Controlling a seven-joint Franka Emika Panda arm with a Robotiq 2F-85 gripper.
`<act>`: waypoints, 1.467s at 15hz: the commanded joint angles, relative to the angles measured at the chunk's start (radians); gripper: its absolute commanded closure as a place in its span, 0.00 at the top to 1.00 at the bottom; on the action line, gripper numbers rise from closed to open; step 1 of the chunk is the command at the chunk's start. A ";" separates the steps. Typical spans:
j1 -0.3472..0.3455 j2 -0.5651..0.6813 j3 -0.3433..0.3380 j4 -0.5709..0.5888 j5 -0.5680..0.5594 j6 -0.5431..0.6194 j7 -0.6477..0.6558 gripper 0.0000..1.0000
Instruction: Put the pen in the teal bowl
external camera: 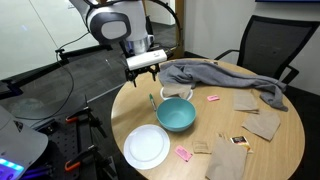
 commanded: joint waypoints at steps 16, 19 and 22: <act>-0.113 0.222 0.086 0.119 -0.115 0.047 0.077 1.00; -0.105 0.249 0.076 0.122 -0.149 0.083 0.138 1.00; -0.099 0.283 0.068 0.131 -0.198 0.116 0.199 1.00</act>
